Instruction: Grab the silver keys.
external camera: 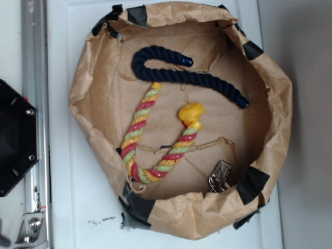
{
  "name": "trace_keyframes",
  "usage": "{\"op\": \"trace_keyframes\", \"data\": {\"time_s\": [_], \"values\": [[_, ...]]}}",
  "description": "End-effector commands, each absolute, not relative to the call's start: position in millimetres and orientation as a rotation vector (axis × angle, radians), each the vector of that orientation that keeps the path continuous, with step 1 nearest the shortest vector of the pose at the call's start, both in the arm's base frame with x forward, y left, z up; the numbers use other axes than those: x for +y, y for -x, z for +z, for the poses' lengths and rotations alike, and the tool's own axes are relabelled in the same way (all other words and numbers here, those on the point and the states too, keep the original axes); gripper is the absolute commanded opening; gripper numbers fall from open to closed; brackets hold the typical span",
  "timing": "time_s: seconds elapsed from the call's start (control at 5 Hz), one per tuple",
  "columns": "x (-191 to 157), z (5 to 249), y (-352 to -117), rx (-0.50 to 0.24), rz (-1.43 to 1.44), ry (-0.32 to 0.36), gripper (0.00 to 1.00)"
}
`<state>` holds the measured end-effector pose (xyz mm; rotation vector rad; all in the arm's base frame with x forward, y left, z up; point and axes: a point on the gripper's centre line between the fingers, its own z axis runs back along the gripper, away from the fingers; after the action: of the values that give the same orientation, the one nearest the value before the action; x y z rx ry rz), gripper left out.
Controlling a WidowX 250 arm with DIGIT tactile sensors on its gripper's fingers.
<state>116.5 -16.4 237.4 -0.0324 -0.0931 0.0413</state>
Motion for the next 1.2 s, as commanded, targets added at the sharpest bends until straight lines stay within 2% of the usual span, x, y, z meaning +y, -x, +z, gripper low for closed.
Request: {"op": "trace_keyframes", "data": {"time_s": [0.0, 0.2, 0.4, 0.6, 0.8, 1.0], "values": [[-16.4, 237.4, -116.5, -0.093, 0.041, 0.032, 1.00], [-6.7, 231.5, -162.5, -0.131, 0.128, 0.013, 1.00], [0.0, 228.4, -176.9, -0.203, 0.108, 0.042, 1.00], [10.2, 217.6, -182.3, -0.242, 0.196, 0.028, 1.00], [23.1, 196.3, -182.9, -0.300, 0.446, 0.030, 1.00], [20.6, 183.2, -198.6, -0.235, 0.599, 0.034, 1.00]]}}
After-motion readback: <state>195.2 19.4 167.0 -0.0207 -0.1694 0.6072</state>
